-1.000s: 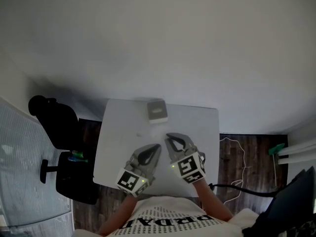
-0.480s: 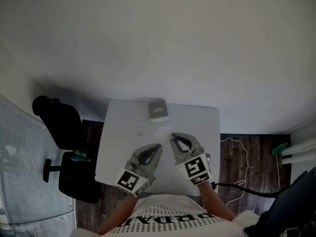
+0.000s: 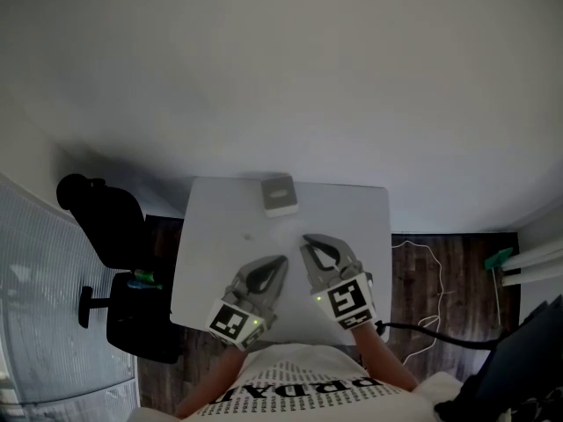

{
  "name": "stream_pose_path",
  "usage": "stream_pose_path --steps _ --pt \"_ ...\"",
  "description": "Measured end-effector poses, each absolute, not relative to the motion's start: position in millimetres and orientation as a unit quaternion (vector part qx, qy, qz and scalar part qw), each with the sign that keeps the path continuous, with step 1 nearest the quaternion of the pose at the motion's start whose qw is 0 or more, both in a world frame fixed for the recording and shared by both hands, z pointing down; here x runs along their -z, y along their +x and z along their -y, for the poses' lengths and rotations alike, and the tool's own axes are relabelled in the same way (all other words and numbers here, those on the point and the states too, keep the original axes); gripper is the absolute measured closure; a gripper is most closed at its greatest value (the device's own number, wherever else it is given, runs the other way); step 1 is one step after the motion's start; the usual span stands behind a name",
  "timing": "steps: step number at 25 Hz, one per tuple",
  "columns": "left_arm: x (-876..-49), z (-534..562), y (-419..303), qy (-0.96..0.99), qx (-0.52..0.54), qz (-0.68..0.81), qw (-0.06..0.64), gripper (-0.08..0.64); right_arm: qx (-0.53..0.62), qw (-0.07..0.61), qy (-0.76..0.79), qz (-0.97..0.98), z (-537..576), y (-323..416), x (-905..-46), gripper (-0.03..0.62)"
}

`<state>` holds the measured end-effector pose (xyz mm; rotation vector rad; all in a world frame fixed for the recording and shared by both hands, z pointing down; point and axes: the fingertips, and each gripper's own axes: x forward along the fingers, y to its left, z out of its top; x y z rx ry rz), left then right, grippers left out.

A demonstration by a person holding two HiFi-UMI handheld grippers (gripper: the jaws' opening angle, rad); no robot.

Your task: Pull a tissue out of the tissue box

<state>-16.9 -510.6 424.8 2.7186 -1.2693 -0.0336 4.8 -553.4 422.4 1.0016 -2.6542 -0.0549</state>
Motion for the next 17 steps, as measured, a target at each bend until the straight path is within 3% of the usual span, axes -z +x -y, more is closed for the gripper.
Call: stream_pose_path --steps 17 --pt "-427.5 510.3 -17.4 0.903 0.012 0.422 0.078 0.569 0.012 0.159 0.348 0.924 552.9 4.1 -427.8 0.586"
